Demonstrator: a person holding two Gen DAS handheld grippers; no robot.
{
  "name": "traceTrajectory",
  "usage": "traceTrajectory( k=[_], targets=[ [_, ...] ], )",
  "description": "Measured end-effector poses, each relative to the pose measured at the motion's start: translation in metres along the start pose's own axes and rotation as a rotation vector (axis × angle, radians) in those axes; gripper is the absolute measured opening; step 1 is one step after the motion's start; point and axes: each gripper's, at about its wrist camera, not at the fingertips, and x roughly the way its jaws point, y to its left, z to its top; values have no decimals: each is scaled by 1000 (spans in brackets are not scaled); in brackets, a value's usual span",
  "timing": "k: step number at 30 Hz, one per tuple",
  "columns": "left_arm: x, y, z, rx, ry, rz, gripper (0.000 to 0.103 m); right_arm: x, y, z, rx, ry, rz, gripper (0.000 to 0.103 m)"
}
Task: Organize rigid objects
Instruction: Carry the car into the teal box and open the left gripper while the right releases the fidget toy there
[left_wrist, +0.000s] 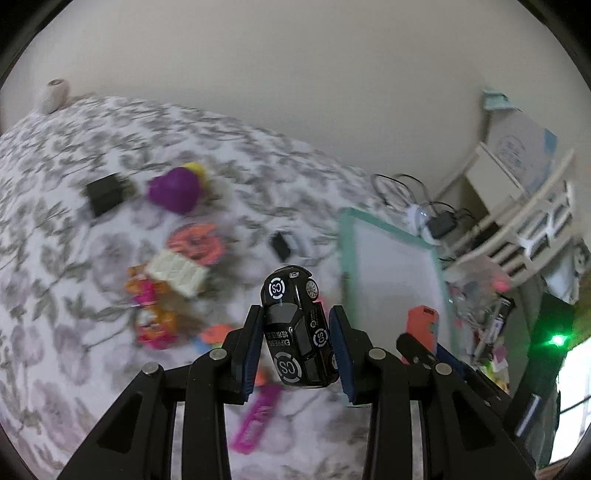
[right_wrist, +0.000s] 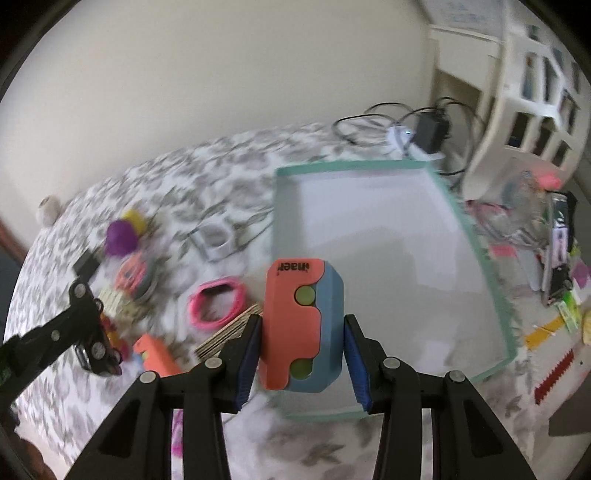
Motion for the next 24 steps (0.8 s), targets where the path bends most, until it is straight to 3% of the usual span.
traceTrajectory(
  k=[11, 24],
  targets=[
    [35, -93, 12, 238, 8, -33, 38, -4, -68, 30, 127, -88, -109, 46],
    [118, -116, 1, 262, 123, 6, 38, 48, -92, 29, 140, 25, -127, 46]
  ],
)
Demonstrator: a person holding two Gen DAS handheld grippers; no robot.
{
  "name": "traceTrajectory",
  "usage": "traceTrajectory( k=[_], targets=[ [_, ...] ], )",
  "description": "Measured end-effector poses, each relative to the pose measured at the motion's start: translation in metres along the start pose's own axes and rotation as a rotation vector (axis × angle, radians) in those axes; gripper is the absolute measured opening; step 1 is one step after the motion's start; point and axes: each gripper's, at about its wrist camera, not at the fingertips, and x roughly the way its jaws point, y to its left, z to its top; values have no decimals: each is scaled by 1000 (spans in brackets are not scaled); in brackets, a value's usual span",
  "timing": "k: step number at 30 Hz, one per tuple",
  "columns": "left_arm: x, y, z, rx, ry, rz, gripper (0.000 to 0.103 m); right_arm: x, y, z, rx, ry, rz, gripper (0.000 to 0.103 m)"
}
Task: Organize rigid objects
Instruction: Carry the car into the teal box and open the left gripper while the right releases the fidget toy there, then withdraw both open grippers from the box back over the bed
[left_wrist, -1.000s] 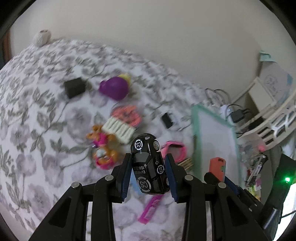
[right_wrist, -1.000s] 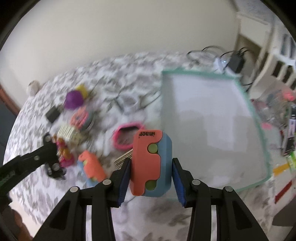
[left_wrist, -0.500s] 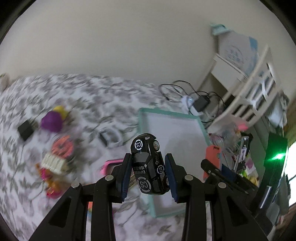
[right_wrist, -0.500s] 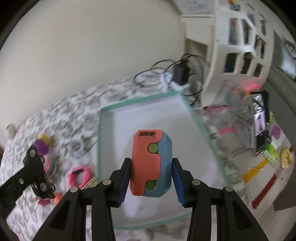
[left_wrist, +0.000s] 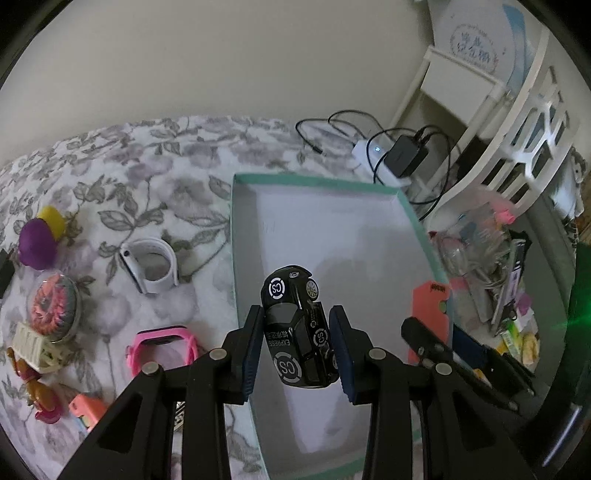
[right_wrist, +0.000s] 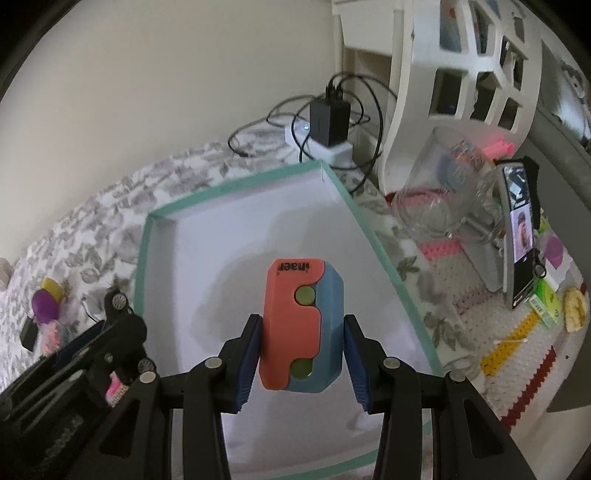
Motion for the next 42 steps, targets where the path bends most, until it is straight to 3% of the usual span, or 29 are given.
traceTrajectory(
  k=[8, 19, 22, 27, 30, 31, 33, 37, 42],
  targets=[
    [26, -2, 0, -3, 46, 2, 38, 26, 3, -12, -27, 83, -11, 46],
    [35, 7, -8, -46, 75, -20, 40, 32, 0, -17, -31, 114, -33, 46],
    [31, 9, -8, -58, 70, -28, 52, 32, -2, -18, -23, 120, -36, 47],
    [16, 10, -7, -68, 51, -41, 54, 24, -2, -18, -34, 110, -38, 47],
    [-2, 14, -6, -79, 14, -36, 62, 16, -2, -18, -33, 95, -39, 49],
    [-7, 15, -6, -83, 2, -30, 64, 14, -2, -18, -30, 90, -38, 53],
    [-17, 20, -6, -91, -20, -8, 67, 10, -3, -19, -28, 82, -34, 63],
    [-30, 34, -11, -100, -37, 60, 86, 8, -1, -23, -28, 99, -14, 66],
    [-35, 55, -22, -129, -19, 144, 88, 3, 2, -31, -32, 100, 6, 77]
  ],
)
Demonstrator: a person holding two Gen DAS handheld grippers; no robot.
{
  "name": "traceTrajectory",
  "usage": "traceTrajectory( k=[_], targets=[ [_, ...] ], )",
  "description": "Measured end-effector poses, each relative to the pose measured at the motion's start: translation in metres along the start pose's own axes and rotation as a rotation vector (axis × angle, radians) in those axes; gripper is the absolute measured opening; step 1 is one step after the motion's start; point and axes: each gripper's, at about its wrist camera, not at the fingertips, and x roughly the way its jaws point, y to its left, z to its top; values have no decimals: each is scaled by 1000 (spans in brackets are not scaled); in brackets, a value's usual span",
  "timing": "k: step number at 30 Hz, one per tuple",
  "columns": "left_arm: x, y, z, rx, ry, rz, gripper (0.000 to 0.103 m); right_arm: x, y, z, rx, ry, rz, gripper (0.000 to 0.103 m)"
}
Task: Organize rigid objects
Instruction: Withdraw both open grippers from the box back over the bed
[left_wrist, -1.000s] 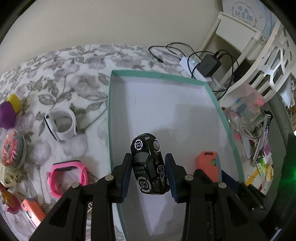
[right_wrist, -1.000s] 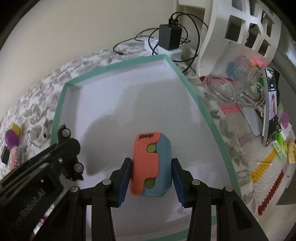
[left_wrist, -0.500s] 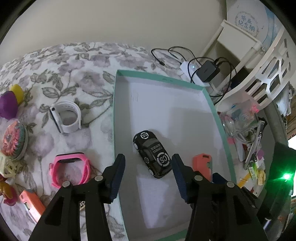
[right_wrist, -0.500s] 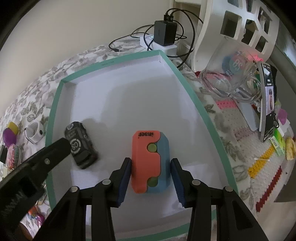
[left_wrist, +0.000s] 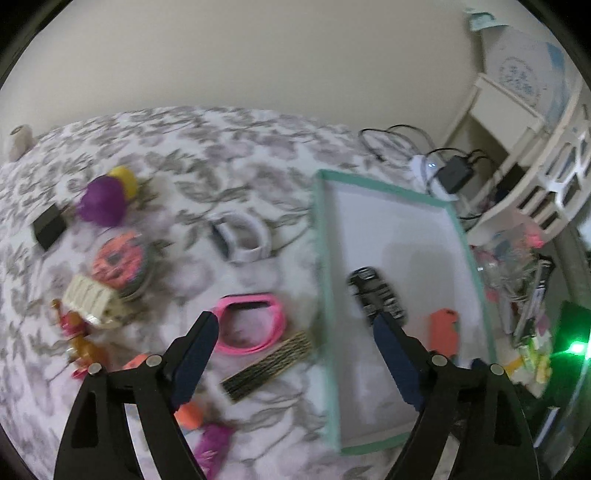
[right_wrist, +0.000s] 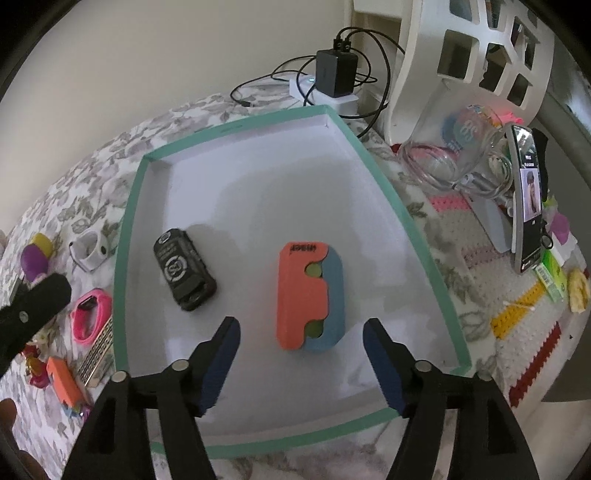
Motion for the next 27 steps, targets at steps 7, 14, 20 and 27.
traceTrajectory(
  k=[7, 14, 20, 27],
  targets=[
    [-14, 27, -10, -44, -37, 90, 99, -8, 2, -6, 12, -17, 28, 100],
    [-38, 49, -12, -85, -98, 130, 99, -14, 5, -11, 24, -16, 66, 103],
    [-65, 76, -8, -129, -121, 174, 99, -42, 18, -9, 22, -73, 107, 103],
    [-91, 116, -3, -157, -144, 283, 99, -70, 75, -17, -98, -99, 210, 103]
  ],
)
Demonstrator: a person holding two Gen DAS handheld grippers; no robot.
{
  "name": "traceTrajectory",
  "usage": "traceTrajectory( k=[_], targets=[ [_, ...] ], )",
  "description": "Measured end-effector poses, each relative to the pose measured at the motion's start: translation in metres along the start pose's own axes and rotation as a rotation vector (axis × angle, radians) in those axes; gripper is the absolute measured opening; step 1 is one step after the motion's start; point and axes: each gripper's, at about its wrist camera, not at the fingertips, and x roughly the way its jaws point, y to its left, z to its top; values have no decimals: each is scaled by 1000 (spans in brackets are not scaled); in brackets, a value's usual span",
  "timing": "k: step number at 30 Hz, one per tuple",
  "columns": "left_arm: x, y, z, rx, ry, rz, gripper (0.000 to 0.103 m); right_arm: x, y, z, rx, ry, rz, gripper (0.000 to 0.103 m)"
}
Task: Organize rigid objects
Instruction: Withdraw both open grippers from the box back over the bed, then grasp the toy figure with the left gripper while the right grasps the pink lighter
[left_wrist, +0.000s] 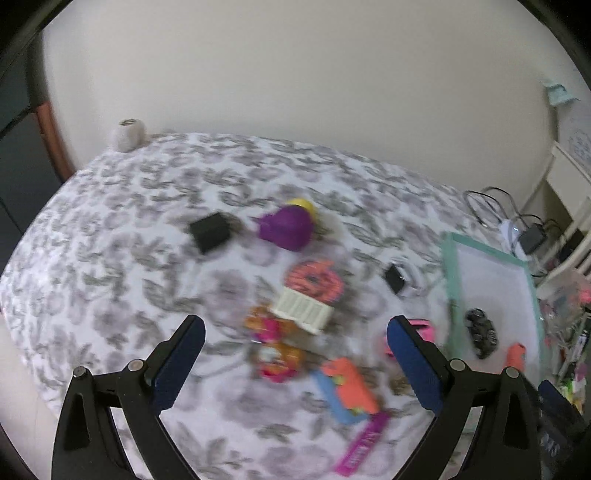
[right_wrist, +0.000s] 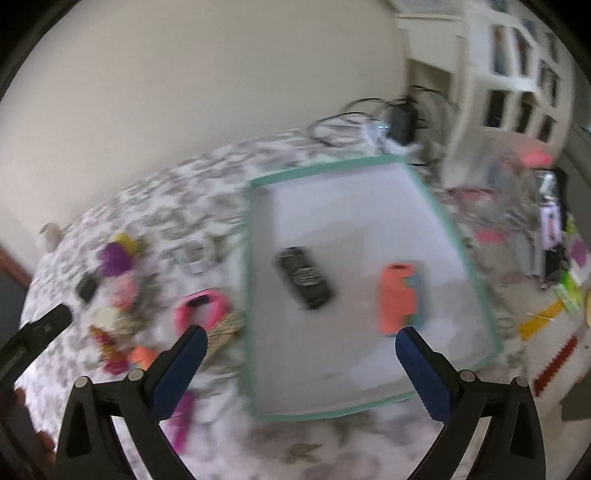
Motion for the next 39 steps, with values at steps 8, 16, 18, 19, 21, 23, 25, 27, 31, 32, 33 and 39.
traceTrajectory(
  k=[8, 16, 18, 19, 21, 23, 25, 27, 31, 32, 33, 39],
  targets=[
    [15, 58, 1, -138, 72, 25, 99, 24, 67, -29, -146, 106, 53, 103],
    [41, 81, -7, -206, 166, 11, 99, 55, 90, -49, -179, 236, 61, 103],
    [48, 81, -10, -214, 192, 0, 99, 63, 94, -54, -194, 263, 55, 103],
    [53, 80, -12, -219, 212, -6, 99, 66, 95, -56, -202, 274, 52, 103],
    [61, 79, -14, -227, 245, -17, 99, 73, 96, -60, -208, 301, 45, 103],
    [67, 76, -16, -233, 266, -33, 99, 78, 97, -64, -211, 322, 45, 103],
    [75, 73, -17, -232, 290, -43, 99, 83, 98, -68, -220, 346, 40, 103],
    [84, 69, -19, -226, 319, -49, 99, 87, 98, -71, -232, 361, 36, 103],
    [97, 62, -23, -222, 352, -71, 99, 94, 98, -77, -257, 379, 11, 103],
    [100, 61, -24, -222, 358, -74, 99, 95, 98, -79, -263, 383, 5, 103],
    [102, 60, -24, -220, 363, -74, 99, 96, 98, -81, -272, 387, -2, 103],
    [111, 55, -25, -207, 366, -88, 99, 98, 99, -91, -304, 391, -14, 103]
  ],
)
